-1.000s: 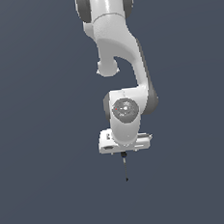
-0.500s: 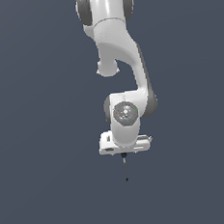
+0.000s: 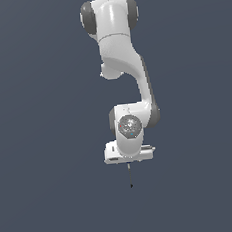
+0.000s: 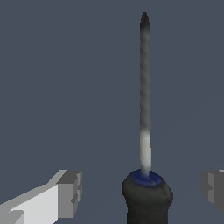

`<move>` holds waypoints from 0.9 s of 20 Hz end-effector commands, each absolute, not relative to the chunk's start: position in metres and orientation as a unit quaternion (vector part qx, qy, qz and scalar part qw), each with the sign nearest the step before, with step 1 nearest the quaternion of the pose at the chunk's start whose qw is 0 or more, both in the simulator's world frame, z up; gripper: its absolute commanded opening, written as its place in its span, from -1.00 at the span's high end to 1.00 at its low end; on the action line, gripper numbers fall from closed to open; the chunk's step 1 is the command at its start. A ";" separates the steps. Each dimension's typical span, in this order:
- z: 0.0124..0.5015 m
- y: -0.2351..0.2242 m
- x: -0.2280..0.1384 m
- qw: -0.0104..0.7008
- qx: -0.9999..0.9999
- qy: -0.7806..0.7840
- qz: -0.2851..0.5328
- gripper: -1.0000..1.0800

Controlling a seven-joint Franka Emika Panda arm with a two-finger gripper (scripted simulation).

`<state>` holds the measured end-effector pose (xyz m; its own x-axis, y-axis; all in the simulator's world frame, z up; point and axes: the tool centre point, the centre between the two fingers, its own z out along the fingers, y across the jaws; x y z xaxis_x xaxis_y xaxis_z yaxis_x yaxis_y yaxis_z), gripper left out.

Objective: Pick up the object and move it to a goal position.

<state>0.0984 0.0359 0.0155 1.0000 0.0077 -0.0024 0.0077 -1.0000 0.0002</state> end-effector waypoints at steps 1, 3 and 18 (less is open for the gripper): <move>0.015 0.036 0.100 0.000 1.000 0.004 0.000 -0.92; 0.015 0.036 0.100 0.000 1.000 0.004 0.000 1.00; 0.022 0.032 0.099 0.000 1.000 0.004 0.000 1.00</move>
<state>0.0988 0.0338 0.0178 1.0000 0.0082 -0.0025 0.0082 -1.0000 -0.0001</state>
